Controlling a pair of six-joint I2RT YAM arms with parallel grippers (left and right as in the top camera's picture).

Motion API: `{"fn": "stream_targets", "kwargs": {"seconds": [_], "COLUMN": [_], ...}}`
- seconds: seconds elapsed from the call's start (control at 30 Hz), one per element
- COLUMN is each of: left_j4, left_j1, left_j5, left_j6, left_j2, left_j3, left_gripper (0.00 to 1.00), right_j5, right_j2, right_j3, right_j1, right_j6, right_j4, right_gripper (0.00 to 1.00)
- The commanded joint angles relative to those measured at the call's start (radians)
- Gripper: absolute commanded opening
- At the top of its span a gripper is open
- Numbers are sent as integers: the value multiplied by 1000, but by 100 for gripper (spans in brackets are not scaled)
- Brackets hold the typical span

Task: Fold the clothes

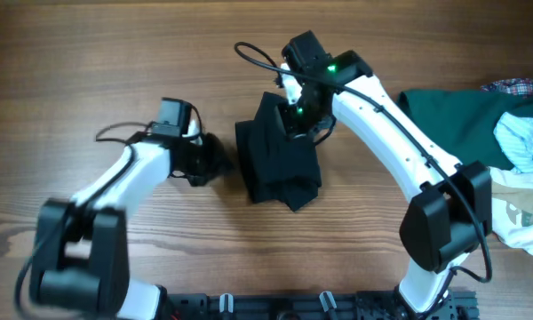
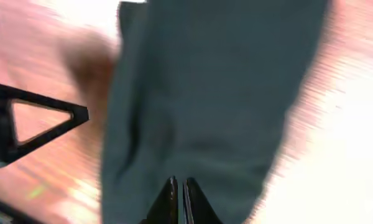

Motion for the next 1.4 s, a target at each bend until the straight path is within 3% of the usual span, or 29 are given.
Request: {"fn": "stream_targets", "kwargs": {"seconds": [0.0, 0.13, 0.4, 0.53, 0.63, 0.73, 0.87, 0.97, 1.07, 1.37], "left_j4": [38, 113, 161, 213, 304, 452, 554, 644, 618, 585], "left_j1": [6, 5, 3, -45, -113, -214, -268, -254, -215, -148], "left_j5": [-62, -64, -111, -111, -125, -236, -411, -424, -457, -369], "left_j6": [138, 223, 243, 269, 296, 349, 370, 371, 333, 294], "left_j2": [-150, -174, -172, -171, -167, -123, 11, 152, 251, 253], "left_j3": [2, 2, 2, 2, 2, 2, 2, 2, 3, 9], "left_gripper": [7, 6, 6, 6, 7, 8, 4, 4, 4, 4], "right_j5": [-160, -248, -338, -253, -62, -16, -16, -12, -4, 19], "right_j2": [92, 137, 75, -94, -213, -293, -283, -282, -282, -149], "right_j3": [-80, -187, -234, -171, -150, -150, -161, -169, -169, -173], "right_j1": [43, 50, 49, 37, 3, -60, -76, -76, -76, -75], "right_j6": [-5, 11, -65, -53, 126, 171, 169, 169, 170, 56], "right_j4": [29, 28, 19, 53, 62, 69, 56, 62, 58, 73], "right_gripper": [4, 4, 5, 4, 5, 4, 4, 4, 4, 8]}}
